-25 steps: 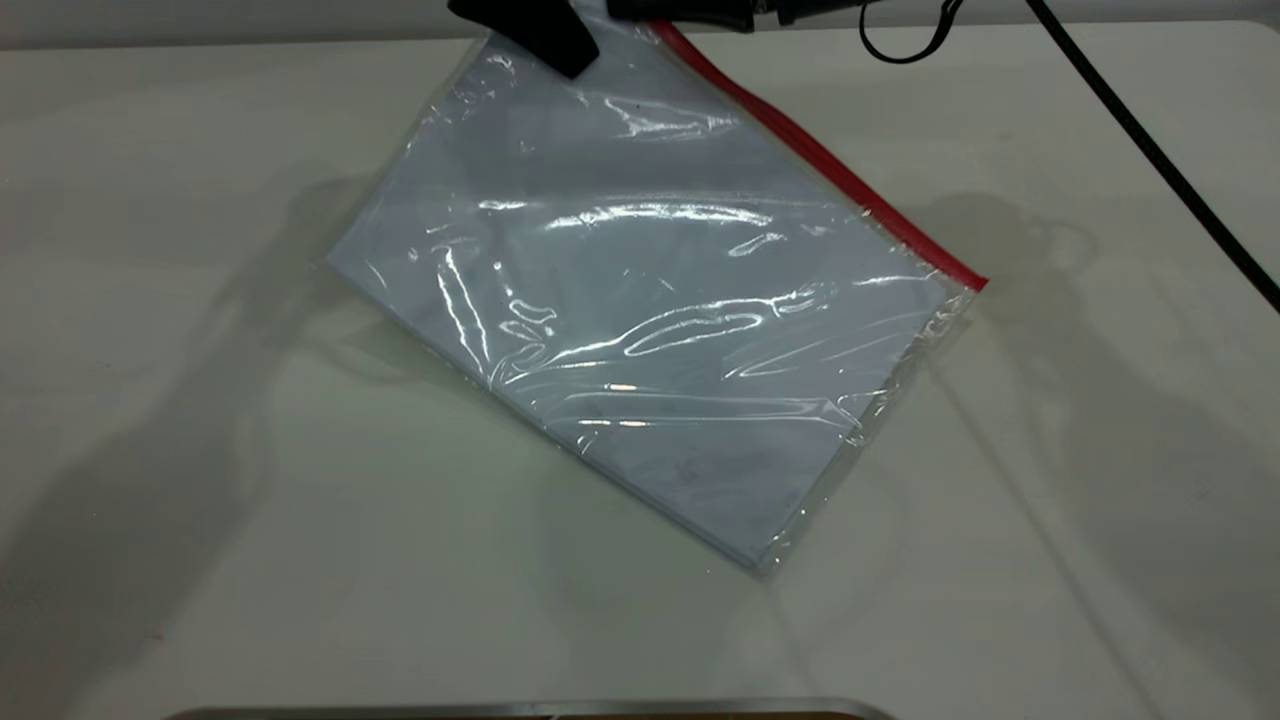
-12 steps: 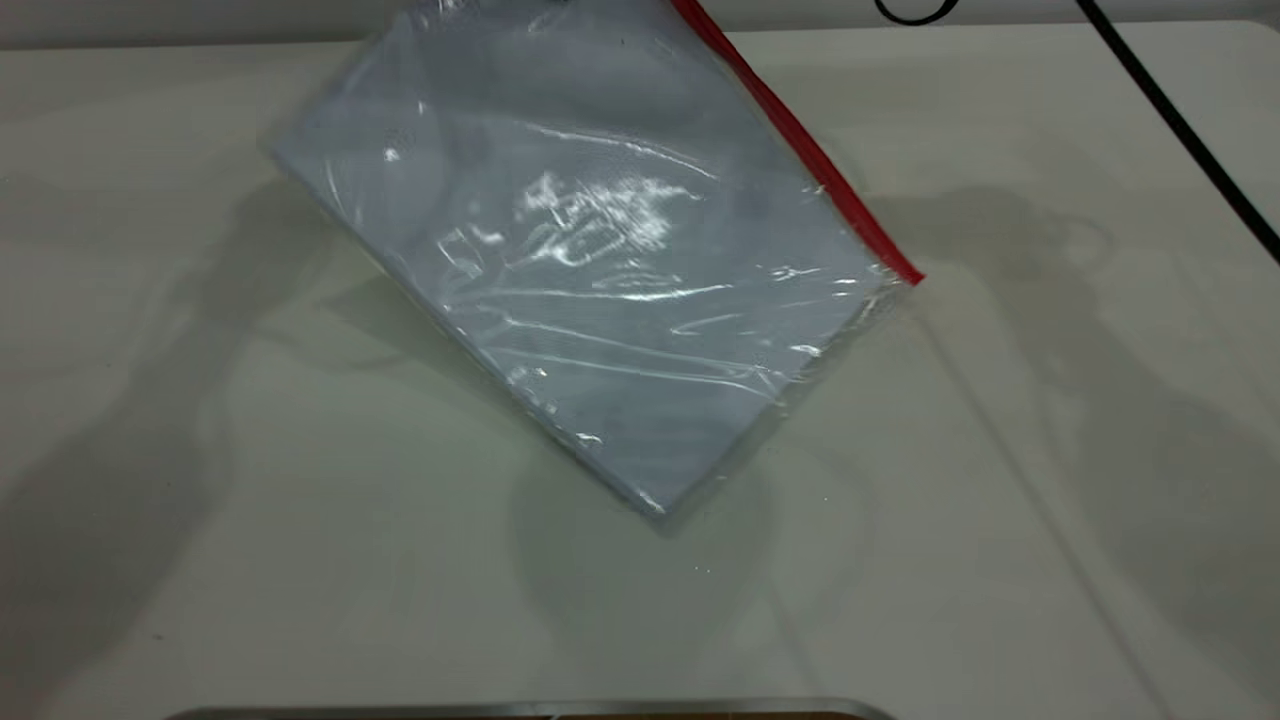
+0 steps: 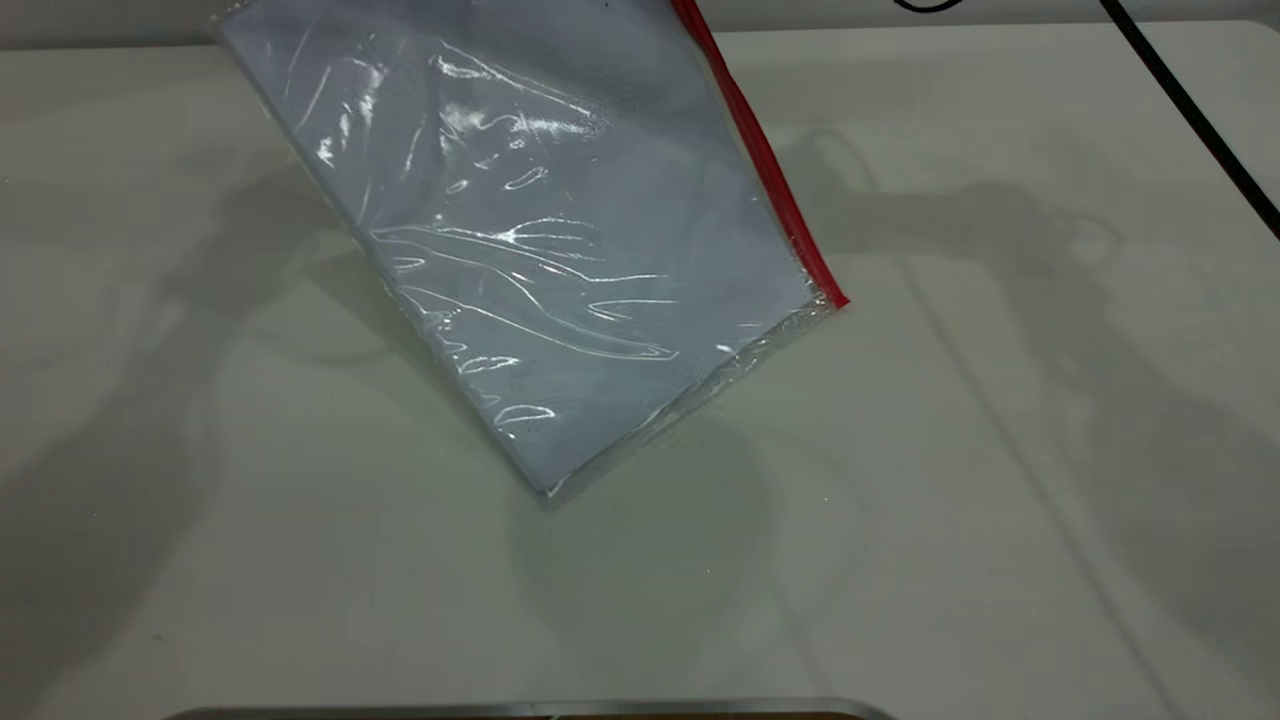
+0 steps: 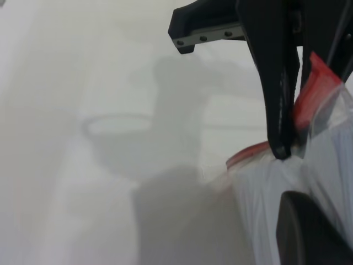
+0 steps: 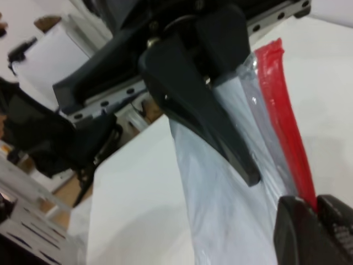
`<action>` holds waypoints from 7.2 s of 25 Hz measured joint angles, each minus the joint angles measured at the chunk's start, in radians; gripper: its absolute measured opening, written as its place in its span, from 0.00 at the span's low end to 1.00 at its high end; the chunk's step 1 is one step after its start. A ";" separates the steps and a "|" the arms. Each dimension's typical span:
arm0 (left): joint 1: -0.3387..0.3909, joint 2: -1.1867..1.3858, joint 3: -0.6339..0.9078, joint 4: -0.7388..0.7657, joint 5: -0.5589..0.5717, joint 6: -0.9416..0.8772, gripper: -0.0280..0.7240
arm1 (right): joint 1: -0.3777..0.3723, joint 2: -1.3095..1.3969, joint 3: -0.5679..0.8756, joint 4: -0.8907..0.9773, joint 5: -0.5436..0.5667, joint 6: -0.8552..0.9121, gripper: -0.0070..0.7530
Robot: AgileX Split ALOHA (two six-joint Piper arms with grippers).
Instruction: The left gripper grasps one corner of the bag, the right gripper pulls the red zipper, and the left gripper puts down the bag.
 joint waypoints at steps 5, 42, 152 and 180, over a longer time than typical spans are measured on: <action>0.000 0.000 0.006 -0.027 -0.007 0.028 0.11 | -0.003 -0.007 -0.002 -0.040 -0.007 0.011 0.06; 0.047 -0.087 -0.002 -0.264 -0.116 0.146 0.11 | -0.037 0.016 0.010 -0.643 -0.080 0.168 0.09; -0.296 -1.211 1.215 1.013 0.013 -1.500 0.72 | -0.126 -2.047 1.337 -1.539 -0.074 1.525 0.54; -0.299 -2.178 1.592 1.019 -0.045 -1.526 0.72 | -0.126 -2.127 1.338 -1.537 -0.074 1.525 0.54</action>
